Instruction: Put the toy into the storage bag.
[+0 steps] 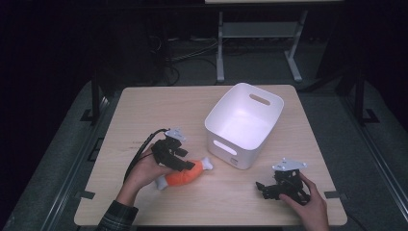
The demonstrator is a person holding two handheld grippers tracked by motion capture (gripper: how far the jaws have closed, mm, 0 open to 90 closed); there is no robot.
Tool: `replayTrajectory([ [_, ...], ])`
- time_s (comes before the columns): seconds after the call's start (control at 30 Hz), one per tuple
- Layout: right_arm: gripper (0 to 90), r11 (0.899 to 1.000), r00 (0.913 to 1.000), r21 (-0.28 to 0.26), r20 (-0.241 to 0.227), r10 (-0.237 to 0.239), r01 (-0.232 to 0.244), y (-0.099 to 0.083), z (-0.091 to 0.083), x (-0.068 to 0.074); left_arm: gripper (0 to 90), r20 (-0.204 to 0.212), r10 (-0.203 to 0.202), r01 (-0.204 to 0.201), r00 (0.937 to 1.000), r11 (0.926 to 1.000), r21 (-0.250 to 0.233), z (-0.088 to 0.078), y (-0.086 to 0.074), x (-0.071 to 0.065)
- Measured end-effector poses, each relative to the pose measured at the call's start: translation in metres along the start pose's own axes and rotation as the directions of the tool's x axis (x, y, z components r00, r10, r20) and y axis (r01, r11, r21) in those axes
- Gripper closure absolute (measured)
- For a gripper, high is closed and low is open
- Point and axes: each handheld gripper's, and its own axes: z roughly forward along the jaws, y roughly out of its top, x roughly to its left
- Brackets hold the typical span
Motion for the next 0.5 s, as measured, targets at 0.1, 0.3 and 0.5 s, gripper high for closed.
replayTrajectory([
  [0.1, 0.0, 1.000, 1.0000, 0.000, -0.001, 0.001, -0.001, 0.000, 0.000, 0.000, 21.3, -0.012, 0.033, -0.032, 0.9994, 0.9978, 0.058, 0.005, -0.002, -0.003],
  [0.3, 0.0, 1.000, 1.0000, 0.000, -0.001, 0.001, -0.001, 0.000, 0.000, 0.000, 12.5, -0.022, 0.053, -0.050, 0.9984, 0.9916, 0.119, 0.011, -0.005, -0.007],
  [0.5, 0.0, 1.000, 1.0000, 0.000, -0.001, 0.000, 0.000, 0.000, 0.000, 0.000, 12.6, -0.044, 0.093, -0.086, 0.9947, 0.9851, 0.149, 0.017, -0.007, -0.005],
])
